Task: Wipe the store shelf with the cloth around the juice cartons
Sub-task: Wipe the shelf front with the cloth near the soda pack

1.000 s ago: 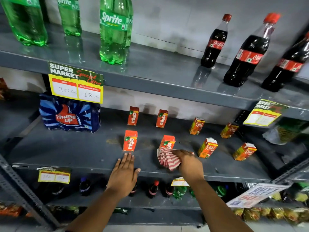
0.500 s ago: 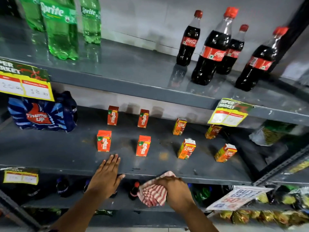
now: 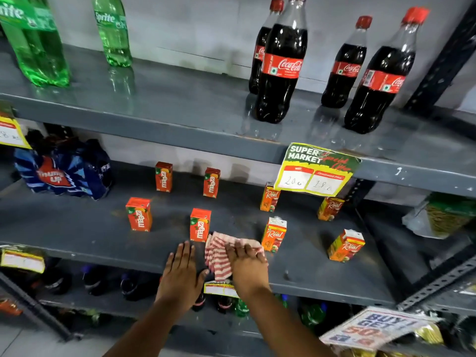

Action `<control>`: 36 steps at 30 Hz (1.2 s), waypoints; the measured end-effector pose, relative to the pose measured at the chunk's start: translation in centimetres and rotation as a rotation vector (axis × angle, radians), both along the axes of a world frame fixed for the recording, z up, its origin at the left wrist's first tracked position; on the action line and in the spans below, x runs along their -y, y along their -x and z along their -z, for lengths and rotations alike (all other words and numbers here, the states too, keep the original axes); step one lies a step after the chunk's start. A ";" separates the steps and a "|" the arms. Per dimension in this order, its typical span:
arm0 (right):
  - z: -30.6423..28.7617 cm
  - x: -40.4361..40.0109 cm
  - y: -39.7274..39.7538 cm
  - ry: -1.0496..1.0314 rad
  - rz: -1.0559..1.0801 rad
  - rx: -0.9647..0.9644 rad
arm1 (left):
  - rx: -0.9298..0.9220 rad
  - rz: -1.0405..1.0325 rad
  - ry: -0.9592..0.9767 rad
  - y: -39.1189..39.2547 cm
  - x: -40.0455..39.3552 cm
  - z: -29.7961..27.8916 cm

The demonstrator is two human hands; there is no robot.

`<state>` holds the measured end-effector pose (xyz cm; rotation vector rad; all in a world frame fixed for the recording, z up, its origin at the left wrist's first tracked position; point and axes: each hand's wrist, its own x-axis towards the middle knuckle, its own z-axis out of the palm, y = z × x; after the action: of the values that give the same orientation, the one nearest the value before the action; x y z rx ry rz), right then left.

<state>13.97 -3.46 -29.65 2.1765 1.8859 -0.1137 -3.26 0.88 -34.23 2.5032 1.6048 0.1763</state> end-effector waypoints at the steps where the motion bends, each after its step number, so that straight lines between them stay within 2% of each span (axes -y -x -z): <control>1: 0.3 0.2 -0.2 -0.023 -0.011 -0.003 | 0.002 -0.008 -0.014 -0.1 -0.1 -0.1; 6: -0.4 3.5 -1.8 -0.147 -0.121 -0.129 | -0.004 -0.003 -0.043 -0.3 1.0 -0.6; 9: -1.2 6.7 -3.2 -0.271 -0.157 -0.207 | -0.010 0.069 -0.052 -1.8 3.4 -0.9; 13: -3.0 9.4 -7.4 -0.405 -0.011 -0.197 | 0.032 0.207 -0.073 -5.7 5.2 -1.1; 17: -4.7 8.5 -11.9 -0.525 0.118 -0.155 | 0.068 0.212 -0.133 -9.5 4.0 -1.1; 19: -4.2 7.9 -13.0 -0.430 0.137 -0.112 | 0.066 0.189 -0.104 -10.9 3.6 -1.0; 22: -1.7 8.6 -13.0 -0.112 0.109 -0.105 | 0.043 0.164 -0.027 -11.2 3.4 -0.2; 23: -0.9 9.1 -13.0 -0.085 0.097 -0.097 | 0.042 0.161 -0.017 -11.1 3.4 0.1; 31: -1.2 14.0 -12.9 -0.254 0.039 -0.221 | 0.018 0.205 -0.058 -10.8 3.8 0.0; 36: -3.1 14.3 -15.9 -0.510 0.160 -0.260 | 0.060 0.331 -0.066 -12.4 5.5 -0.3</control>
<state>29.88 -17.77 -26.58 2.7674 2.0478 0.0681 9.12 -4.61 -33.89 2.7391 1.1577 0.2615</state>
